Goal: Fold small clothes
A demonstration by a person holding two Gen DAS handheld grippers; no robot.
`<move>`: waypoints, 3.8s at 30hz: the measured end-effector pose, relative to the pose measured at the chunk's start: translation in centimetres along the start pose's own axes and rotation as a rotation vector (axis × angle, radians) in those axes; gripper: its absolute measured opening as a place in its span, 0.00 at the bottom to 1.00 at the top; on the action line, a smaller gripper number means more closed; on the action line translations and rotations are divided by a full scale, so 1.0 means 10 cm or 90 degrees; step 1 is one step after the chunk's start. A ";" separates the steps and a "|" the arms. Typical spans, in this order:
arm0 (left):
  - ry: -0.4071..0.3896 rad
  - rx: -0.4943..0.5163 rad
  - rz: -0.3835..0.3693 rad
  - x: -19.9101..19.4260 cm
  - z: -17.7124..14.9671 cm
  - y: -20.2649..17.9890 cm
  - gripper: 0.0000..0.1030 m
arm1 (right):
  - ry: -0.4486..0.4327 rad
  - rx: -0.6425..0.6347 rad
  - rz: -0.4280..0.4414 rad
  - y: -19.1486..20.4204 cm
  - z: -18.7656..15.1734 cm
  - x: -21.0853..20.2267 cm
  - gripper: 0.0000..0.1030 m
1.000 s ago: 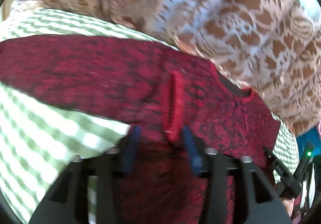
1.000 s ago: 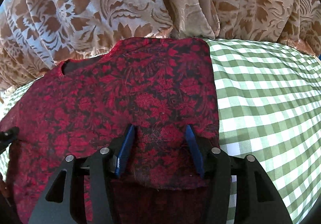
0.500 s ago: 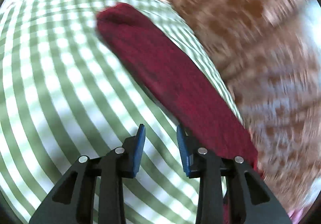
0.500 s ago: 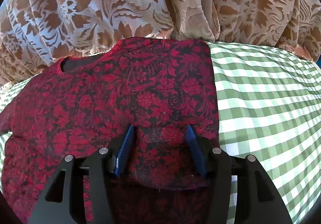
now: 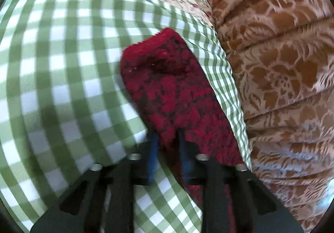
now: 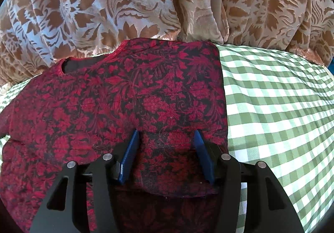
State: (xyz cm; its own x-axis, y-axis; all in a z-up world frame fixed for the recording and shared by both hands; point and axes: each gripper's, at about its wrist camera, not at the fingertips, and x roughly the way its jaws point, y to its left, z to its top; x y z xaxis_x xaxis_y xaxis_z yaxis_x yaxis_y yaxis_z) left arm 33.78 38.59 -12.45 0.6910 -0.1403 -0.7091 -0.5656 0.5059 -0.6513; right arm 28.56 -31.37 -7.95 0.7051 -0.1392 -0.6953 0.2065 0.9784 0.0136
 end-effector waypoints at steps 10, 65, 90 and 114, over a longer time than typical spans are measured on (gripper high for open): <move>-0.059 0.255 -0.089 -0.65 -0.67 -1.19 0.09 | -0.001 -0.004 -0.005 0.02 -0.01 0.01 0.53; 0.100 0.510 -0.041 -0.49 -3.02 -1.51 0.50 | -0.051 0.071 0.267 0.54 0.48 -0.78 0.10; 0.100 0.473 -0.059 -0.44 -2.41 -1.80 0.58 | -0.029 0.153 0.107 -0.55 0.14 -0.57 0.40; 0.293 0.357 -0.209 0.68 -2.04 -2.45 0.29 | 0.007 0.032 0.125 -0.09 0.07 -0.07 0.40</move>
State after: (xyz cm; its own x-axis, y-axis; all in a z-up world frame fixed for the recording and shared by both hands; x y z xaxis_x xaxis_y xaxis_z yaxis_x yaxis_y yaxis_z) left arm 43.16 7.93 -6.86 0.4584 -0.6322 -0.6246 0.0304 0.7136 -0.6999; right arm 28.36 -32.21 -6.99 0.7282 0.0559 -0.6831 0.0995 0.9775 0.1861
